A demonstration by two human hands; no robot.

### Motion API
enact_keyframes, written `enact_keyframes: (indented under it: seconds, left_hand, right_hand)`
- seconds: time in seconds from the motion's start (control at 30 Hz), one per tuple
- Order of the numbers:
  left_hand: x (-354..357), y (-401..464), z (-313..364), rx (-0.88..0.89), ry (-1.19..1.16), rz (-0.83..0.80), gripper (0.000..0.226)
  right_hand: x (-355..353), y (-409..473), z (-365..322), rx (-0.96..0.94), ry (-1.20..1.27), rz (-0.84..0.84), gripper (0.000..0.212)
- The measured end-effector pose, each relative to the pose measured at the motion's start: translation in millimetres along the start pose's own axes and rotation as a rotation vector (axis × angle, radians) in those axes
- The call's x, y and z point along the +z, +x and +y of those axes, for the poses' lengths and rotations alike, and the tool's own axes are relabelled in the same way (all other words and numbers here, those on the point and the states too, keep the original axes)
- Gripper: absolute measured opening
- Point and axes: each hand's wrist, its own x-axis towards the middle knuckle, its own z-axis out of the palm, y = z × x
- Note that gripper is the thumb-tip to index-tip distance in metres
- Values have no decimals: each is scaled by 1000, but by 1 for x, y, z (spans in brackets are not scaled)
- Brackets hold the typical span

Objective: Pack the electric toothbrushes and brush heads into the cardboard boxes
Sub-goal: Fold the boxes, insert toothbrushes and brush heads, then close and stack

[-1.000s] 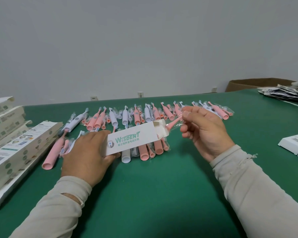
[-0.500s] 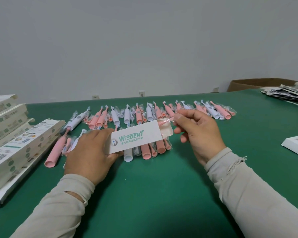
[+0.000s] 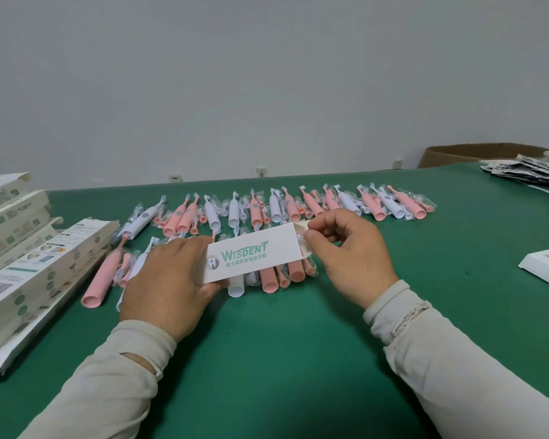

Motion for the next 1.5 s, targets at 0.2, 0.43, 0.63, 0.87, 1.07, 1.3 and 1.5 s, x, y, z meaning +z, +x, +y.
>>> enact_keyframes:
  seconds: [0.2, 0.43, 0.63, 0.87, 1.07, 1.3, 1.5]
  left_hand:
    - [-1, 0, 2, -12, -2, -15, 61]
    - [-1, -1, 1, -14, -5, -7, 61]
    - [0, 0, 1, -13, 3, 6, 61]
    - [1, 1, -2, -16, -4, 18, 63]
    - [0, 0, 0, -27, -31, 9, 60]
    - [-1, 0, 1, -35, -36, 7, 58]
    - [-2, 0, 2, -27, -25, 13, 59]
  right_hand:
    - [-2, -2, -7, 34, 24, -344, 17]
    - [-31, 6, -5, -132, -437, -315, 72]
    - [-23, 2, 1, -170, -440, -326, 46]
    - [-9, -1, 3, -107, -199, -287, 35]
    - [-5, -2, 1, -106, -95, -186, 36]
    - [0, -4, -1, -97, 18, -100, 42]
    - [-1, -2, -1, -32, 66, -76, 24]
